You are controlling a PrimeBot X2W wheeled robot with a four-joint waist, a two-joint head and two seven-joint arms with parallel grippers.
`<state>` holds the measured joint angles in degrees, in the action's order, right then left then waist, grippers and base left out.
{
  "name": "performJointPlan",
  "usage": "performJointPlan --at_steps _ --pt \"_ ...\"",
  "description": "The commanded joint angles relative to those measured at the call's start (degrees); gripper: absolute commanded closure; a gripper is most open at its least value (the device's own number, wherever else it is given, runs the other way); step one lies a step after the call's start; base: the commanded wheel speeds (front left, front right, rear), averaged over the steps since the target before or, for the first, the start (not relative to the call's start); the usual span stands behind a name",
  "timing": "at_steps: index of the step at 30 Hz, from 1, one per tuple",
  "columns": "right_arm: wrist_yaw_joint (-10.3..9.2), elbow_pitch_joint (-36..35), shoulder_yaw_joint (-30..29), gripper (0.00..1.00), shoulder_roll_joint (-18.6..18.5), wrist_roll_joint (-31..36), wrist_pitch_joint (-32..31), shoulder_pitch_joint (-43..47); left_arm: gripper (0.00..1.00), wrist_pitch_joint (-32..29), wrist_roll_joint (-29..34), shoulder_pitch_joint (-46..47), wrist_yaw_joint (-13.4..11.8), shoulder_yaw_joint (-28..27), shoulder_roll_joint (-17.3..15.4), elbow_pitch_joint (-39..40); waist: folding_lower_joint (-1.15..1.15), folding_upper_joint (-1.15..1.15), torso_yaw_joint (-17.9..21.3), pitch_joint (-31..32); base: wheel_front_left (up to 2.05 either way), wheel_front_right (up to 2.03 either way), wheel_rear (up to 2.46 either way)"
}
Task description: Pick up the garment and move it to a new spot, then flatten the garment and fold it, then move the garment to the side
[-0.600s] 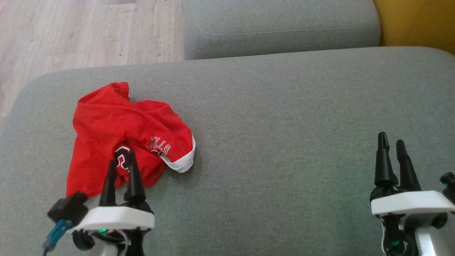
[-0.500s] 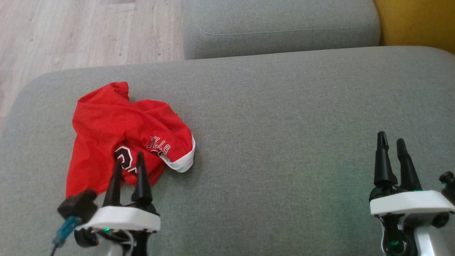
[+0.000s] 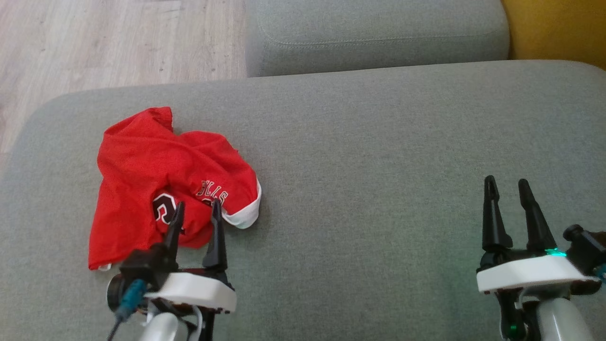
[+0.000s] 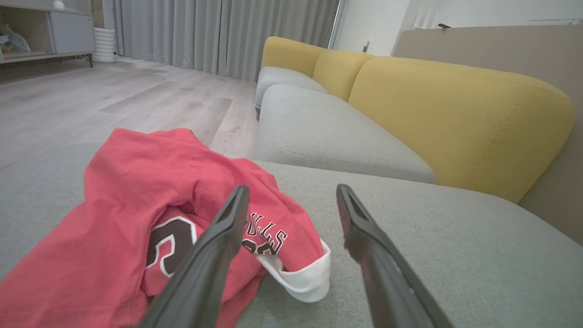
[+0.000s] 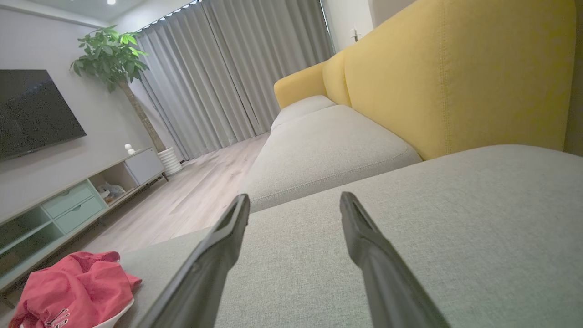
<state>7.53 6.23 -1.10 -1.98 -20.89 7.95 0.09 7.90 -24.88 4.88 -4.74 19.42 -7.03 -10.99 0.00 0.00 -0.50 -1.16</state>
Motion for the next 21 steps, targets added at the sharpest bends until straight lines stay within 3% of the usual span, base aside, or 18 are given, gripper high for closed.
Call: performJointPlan --at_steps 1,21 --pt "-0.03 -2.54 1.25 0.00 -0.67 2.24 0.91 -2.19 0.00 0.91 2.10 3.51 -0.59 -0.18 -1.14 1.75 0.00 0.00 -0.03 0.08 0.00 0.00 0.00" --pt "-0.04 -4.28 3.29 0.00 -0.79 18.18 4.12 -1.93 0.00 4.15 15.19 6.52 -6.94 8.63 -4.56 0.07 0.00 0.00 0.11 0.39 0.00 0.00 0.00"
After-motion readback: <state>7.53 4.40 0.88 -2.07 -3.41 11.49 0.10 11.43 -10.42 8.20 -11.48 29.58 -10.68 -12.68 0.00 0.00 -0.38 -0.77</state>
